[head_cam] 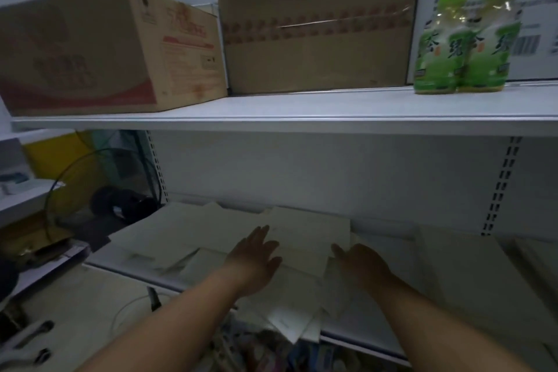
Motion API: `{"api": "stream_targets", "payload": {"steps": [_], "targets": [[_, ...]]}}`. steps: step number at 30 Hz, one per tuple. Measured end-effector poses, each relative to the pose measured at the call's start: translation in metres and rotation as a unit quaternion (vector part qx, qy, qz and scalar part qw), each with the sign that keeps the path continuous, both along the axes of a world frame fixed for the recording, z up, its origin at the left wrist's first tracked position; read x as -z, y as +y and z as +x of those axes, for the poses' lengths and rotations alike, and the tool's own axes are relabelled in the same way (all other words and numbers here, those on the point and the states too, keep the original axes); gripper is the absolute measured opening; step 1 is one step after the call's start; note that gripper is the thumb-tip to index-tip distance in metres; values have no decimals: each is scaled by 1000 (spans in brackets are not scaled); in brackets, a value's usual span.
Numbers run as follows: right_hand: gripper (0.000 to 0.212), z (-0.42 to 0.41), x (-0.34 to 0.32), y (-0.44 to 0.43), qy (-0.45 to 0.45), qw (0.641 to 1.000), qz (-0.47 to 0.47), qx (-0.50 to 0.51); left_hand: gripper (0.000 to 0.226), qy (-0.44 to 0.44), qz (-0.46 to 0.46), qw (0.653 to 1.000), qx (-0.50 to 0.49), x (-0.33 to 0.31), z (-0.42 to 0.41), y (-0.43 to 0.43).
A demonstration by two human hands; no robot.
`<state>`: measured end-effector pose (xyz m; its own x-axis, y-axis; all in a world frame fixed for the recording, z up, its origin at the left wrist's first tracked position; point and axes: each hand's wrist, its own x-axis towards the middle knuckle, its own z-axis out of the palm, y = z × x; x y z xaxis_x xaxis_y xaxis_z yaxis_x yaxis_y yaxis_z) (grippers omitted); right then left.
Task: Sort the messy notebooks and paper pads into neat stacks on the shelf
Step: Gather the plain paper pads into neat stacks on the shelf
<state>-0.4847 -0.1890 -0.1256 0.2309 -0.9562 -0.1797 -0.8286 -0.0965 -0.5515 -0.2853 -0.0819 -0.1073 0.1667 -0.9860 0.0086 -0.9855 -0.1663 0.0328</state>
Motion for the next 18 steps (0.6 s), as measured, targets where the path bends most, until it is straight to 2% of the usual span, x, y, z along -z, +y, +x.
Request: {"api": "stream_targets", "payload": {"steps": [2, 4, 7, 9, 10, 12, 15, 16, 18], "targets": [[61, 13, 2, 2, -6, 999, -5, 34, 50, 21, -1, 1000, 18, 1, 16, 2], [50, 21, -2, 3, -30, 997, 4, 64, 50, 36, 1, 999, 33, 0, 33, 3], [29, 32, -17, 3, -127, 985, -32, 116, 48, 76, -5, 996, 48, -1, 60, 3], [14, 41, -24, 7, -299, 938, -61, 166, 47, 111, -11, 992, 59, -7, 76, 5], [18, 44, -28, 12, -385, 900, -74, 191, 46, 133, -19, 989, 63, -11, 84, 6], [26, 46, -37, 23, -484, 844, -95, 212, 45, 193, -61, 977, 61, -23, 100, 7], [23, 54, -58, 41, -507, 838, -93, 178, 42, 312, -160, 936, 35, -41, 120, 4], [20, 60, -63, 47, -502, 846, -79, 163, 47, 368, -160, 916, 30, -45, 126, 2], [20, 74, -66, 55, -498, 855, -41, 136, 57, 514, -73, 854, 40, -47, 136, -1]]}}
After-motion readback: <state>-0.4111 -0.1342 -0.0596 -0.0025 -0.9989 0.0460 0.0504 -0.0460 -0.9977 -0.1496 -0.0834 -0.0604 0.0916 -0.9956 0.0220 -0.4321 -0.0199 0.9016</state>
